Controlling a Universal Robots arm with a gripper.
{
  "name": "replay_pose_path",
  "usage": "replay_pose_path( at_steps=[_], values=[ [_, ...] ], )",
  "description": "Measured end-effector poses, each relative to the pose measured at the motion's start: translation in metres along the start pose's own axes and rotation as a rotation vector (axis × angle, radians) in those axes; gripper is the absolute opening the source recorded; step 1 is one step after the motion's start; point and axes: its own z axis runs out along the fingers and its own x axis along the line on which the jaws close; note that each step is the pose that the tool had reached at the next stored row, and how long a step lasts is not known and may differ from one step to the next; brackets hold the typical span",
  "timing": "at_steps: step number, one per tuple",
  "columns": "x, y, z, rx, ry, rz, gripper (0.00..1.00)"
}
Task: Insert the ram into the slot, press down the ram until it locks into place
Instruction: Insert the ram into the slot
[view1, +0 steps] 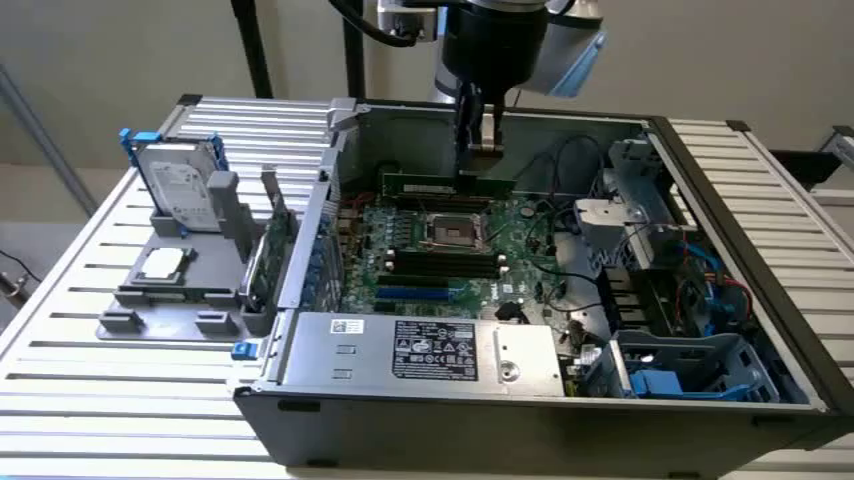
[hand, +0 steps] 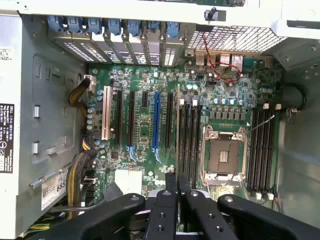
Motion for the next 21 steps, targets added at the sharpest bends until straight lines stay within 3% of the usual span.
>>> replay_pose_path(
  at_steps=[14, 21],
  values=[
    [0.000, -0.0001, 0.0007, 0.0004, 0.0002, 0.000, 0.13],
    [0.000, -0.0005, 0.0130, 0.0005, 0.0003, 0.000, 0.13]
  ],
)
